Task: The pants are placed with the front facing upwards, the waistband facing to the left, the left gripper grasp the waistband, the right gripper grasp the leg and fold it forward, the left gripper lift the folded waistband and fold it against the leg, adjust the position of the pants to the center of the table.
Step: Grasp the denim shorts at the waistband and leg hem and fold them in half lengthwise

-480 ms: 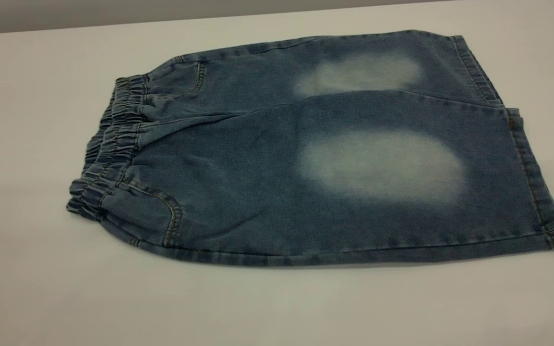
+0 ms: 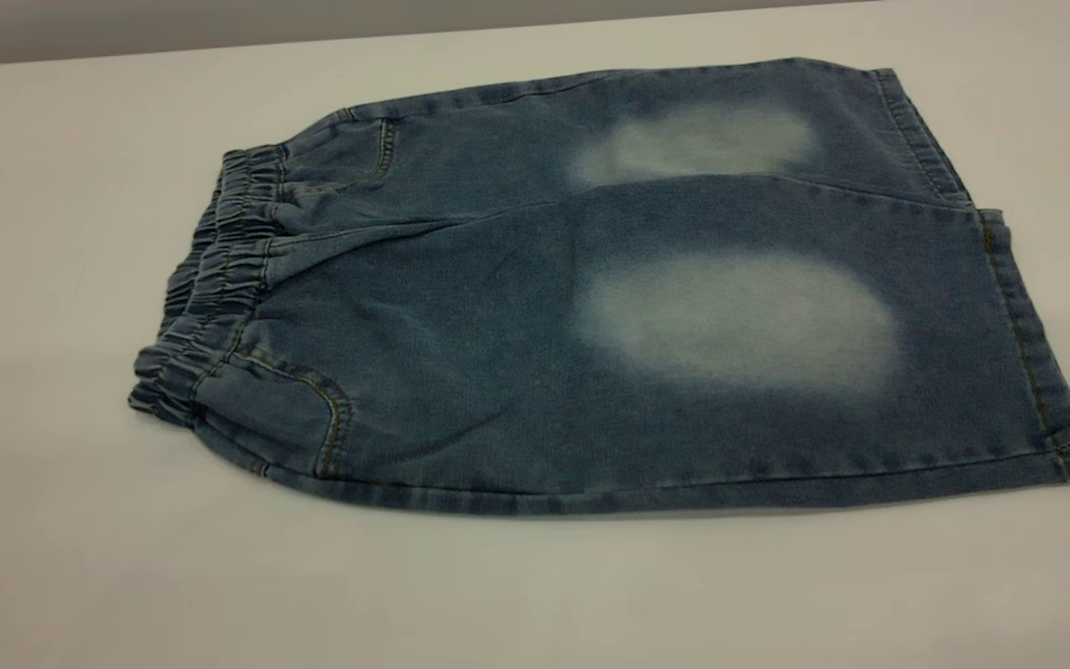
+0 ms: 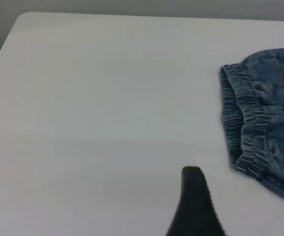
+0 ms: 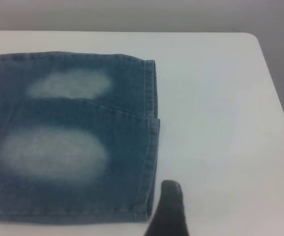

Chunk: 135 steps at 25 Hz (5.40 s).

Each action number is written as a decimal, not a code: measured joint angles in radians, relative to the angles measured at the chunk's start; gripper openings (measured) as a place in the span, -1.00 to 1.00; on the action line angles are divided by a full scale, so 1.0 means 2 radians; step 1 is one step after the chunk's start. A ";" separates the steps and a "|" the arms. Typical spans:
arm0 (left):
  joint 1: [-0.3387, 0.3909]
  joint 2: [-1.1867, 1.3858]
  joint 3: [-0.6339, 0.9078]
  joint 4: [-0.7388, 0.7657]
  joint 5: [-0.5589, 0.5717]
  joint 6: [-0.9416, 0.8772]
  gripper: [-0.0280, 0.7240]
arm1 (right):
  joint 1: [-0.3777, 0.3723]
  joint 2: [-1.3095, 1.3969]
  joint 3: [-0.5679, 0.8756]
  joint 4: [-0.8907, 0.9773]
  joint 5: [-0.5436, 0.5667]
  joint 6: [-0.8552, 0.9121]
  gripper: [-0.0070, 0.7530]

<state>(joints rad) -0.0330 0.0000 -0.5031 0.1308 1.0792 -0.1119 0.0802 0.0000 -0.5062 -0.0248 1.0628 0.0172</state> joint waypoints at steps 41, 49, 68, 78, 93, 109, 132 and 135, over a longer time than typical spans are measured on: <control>0.000 0.063 -0.029 0.006 -0.042 -0.053 0.29 | 0.000 0.028 -0.030 0.031 -0.041 0.023 0.42; 0.000 0.216 -0.055 -0.019 -0.127 -0.111 0.29 | 0.000 0.191 -0.089 0.116 -0.105 0.004 0.42; 0.000 0.642 -0.055 -0.041 -0.357 -0.142 0.29 | 0.000 0.547 -0.090 0.233 -0.207 -0.092 0.42; -0.004 0.818 -0.055 -0.041 -0.445 -0.140 0.29 | 0.000 0.661 -0.090 0.249 -0.244 -0.111 0.42; -0.060 0.922 -0.055 -0.042 -0.547 -0.160 0.29 | 0.000 0.685 -0.090 0.288 -0.244 -0.157 0.42; -0.103 0.939 -0.055 -0.041 -0.585 -0.165 0.29 | 0.000 0.685 -0.089 0.289 -0.243 -0.158 0.42; -0.105 1.002 -0.055 -0.040 -0.649 -0.183 -0.57 | 0.000 0.685 -0.089 0.291 -0.237 -0.158 0.42; -0.105 1.002 -0.055 -0.039 -0.654 -0.183 -0.77 | 0.000 0.685 -0.089 0.292 -0.234 -0.158 0.42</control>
<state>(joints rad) -0.2424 2.0032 -0.6122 0.0523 -0.2289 -0.4771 0.0802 1.3695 -0.6850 0.5600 0.5940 -0.2984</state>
